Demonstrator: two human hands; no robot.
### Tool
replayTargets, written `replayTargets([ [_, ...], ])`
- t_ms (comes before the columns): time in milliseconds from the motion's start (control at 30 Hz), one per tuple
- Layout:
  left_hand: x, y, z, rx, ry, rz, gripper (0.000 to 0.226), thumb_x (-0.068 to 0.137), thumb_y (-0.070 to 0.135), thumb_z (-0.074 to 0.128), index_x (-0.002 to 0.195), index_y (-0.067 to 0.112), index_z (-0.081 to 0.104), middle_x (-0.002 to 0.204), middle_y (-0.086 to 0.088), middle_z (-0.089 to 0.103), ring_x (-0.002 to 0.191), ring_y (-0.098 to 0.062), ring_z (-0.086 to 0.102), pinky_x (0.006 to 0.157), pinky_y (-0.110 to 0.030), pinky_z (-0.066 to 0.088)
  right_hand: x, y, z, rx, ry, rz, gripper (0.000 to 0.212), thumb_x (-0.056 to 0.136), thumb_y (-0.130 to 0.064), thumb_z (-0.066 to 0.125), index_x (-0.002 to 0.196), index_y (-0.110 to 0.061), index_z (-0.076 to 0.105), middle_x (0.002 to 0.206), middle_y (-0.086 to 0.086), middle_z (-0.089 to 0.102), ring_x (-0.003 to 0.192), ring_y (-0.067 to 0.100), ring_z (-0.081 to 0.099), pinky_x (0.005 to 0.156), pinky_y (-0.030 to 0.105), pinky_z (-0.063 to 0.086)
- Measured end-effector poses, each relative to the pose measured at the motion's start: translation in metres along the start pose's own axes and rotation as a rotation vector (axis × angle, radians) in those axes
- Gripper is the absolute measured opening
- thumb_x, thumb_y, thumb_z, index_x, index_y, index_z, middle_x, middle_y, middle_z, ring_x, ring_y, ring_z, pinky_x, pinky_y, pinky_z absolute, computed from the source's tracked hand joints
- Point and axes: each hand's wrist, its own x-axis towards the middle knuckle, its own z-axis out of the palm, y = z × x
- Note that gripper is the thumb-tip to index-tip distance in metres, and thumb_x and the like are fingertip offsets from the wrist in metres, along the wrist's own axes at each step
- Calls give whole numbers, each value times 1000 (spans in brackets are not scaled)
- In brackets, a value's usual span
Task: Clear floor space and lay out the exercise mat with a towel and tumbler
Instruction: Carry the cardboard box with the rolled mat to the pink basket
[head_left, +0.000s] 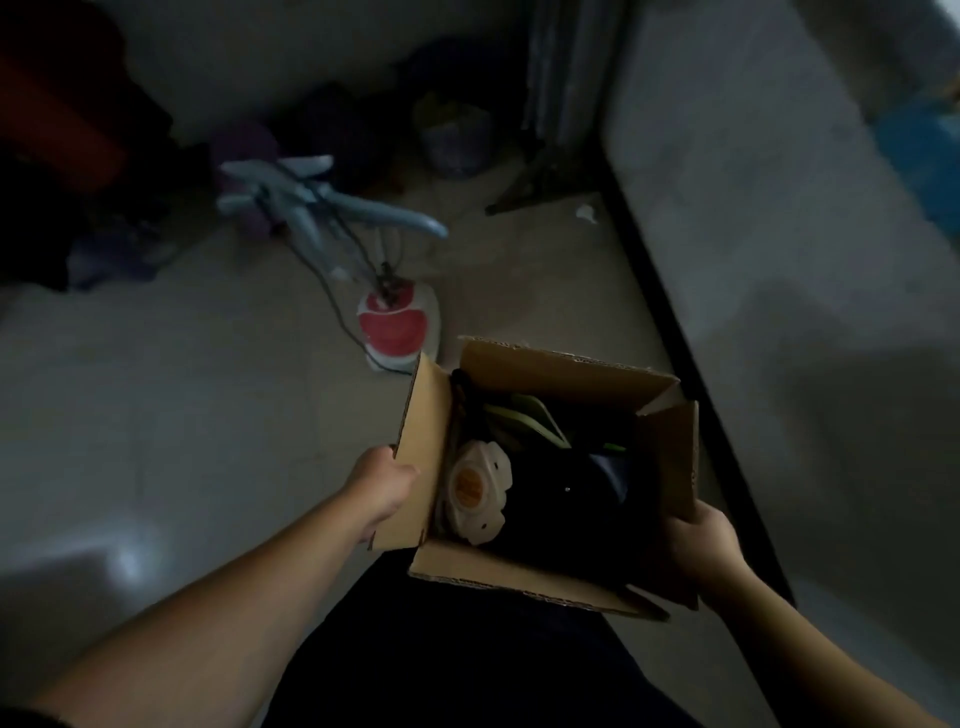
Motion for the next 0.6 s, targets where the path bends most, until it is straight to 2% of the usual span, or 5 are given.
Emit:
replayTargets([
  [167, -18, -58, -11, -240, 32, -92, 48, 82, 19, 50, 127, 5, 53, 118, -16, 63, 100, -30, 62, 87, -38, 54, 12, -49, 15, -289, -14, -182, 5, 84, -18, 64, 81, -16, 68, 58, 2, 72, 51, 18, 69, 44, 23, 50],
  [267, -25, -96, -22, -373, 84, -141, 43, 85, 18, 52, 125, 2, 53, 111, -17, 64, 88, -27, 62, 71, -29, 49, 5, -80, 45, -464, -29, -288, 13, 85, -20, 61, 76, -11, 66, 63, 6, 70, 58, 25, 66, 49, 27, 48],
  [400, -25, -154, -48, -511, 137, -218, 42, 89, 17, 56, 127, 0, 51, 116, -18, 60, 105, -35, 60, 81, -35, 49, -12, -124, 101, -657, -90, -367, 10, 87, -19, 58, 79, -13, 61, 71, 8, 66, 64, 25, 63, 51, 27, 45],
  [500, -24, -205, -77, -625, 163, -249, 39, 88, 15, 55, 124, -1, 56, 114, -20, 63, 103, -37, 61, 80, -36, 50, -31, -156, 158, -789, -158, -435, 15, 89, -20, 56, 82, -9, 63, 75, 13, 67, 69, 30, 64, 57, 30, 47],
  [600, -25, -258, -111, -765, 191, -260, 32, 89, 11, 56, 116, -4, 61, 108, -23, 64, 100, -38, 61, 92, -47, 50, -56, -184, 223, -882, -189, -495, 16, 89, -23, 56, 81, -11, 63, 77, 12, 67, 70, 30, 65, 60, 31, 49],
])
